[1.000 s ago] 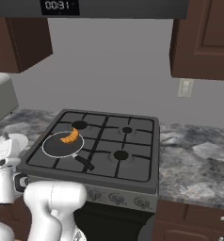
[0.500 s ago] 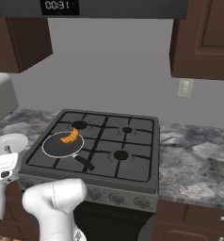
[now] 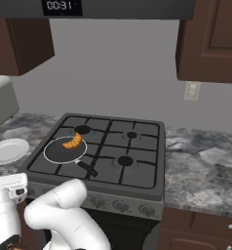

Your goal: Pick the croissant and place it on the pan. Then turn on the stove to warm the croissant.

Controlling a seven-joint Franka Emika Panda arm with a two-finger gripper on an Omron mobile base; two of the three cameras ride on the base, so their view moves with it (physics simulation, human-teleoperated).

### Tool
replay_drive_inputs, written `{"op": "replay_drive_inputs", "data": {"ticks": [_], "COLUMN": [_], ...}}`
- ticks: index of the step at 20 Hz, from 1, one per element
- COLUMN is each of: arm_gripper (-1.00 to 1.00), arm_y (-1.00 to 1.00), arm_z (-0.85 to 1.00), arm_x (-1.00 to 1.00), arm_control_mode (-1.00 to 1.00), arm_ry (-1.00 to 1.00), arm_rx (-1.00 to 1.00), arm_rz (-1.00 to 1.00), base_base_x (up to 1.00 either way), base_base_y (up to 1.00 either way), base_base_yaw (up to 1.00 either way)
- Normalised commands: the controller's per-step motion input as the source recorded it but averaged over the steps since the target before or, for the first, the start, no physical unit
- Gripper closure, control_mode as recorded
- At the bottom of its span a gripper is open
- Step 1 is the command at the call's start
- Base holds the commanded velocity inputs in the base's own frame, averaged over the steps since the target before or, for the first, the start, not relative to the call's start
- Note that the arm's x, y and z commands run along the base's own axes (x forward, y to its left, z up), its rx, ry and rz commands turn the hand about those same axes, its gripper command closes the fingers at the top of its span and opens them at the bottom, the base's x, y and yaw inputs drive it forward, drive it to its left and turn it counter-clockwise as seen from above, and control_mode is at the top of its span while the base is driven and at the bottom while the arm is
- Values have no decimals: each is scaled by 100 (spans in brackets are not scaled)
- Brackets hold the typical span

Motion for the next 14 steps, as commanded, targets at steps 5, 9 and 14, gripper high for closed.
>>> {"op": "replay_drive_inputs", "data": {"ticks": [5,9,14], "arm_gripper": [-100,-100,-100], "arm_y": [16,32,9], "arm_z": [-53,-13,-14], "arm_x": [-100,-58,-48], "arm_control_mode": [-100,-100,-100], "arm_ry": [24,-1,-1], "arm_rx": [39,14,2], "arm_rz": [7,2,-4], "base_base_x": [0,0,0], "base_base_y": [0,0,0], "base_base_yaw": [0,0,0]}}
